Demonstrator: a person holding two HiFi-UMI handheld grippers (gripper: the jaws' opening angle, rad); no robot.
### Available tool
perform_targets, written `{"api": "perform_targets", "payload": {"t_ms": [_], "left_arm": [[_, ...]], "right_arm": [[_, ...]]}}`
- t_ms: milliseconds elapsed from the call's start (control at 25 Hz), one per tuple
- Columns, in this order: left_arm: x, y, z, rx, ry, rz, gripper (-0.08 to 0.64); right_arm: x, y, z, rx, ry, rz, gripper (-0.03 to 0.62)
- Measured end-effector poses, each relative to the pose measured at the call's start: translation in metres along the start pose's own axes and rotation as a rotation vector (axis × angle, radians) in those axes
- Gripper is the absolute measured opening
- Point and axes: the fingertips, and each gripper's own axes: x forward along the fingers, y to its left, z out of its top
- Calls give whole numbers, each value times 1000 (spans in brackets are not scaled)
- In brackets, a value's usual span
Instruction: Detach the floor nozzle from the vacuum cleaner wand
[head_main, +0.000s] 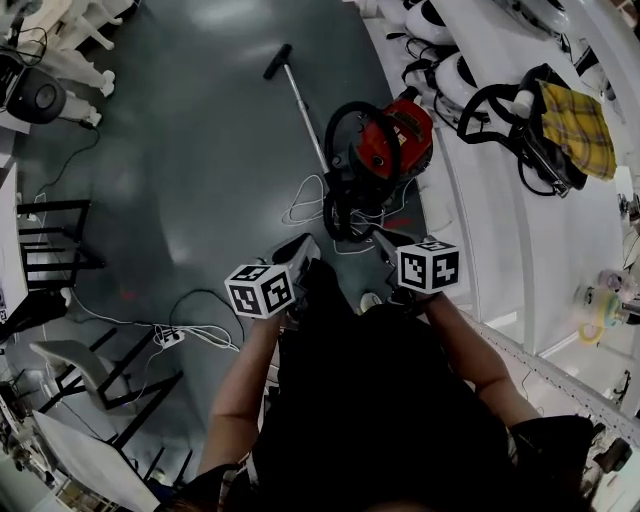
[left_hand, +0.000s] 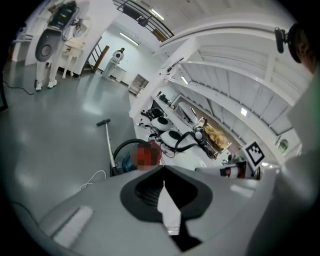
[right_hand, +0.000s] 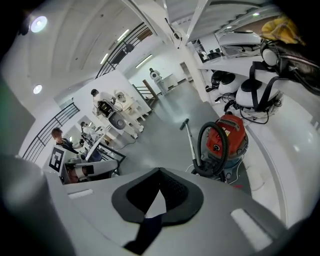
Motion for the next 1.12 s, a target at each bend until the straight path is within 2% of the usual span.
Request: {"api": "perform_targets", "payload": {"t_ms": [160,320,440,680,880,1120], "left_arm": [[6,25,22,4,24,-37,9],[16,42,33,63,78,-68,9],[24,54,35,103,119,-86,11],[33,86,39,47,162,-130,9],[56,111,45,-6,166,-153,9],[88,120,22,38,224,-158,9]], "right_arm": [[24,8,11,25,13,-26,-3],[44,17,17,28,18,-51,-3],[57,24,25,36,-4,-38,-3],[88,30,33,46,-26,-47,-3],[118,26,32,-7,-3,-38,-3],[148,10,32,-83,27,-5,-3]]}}
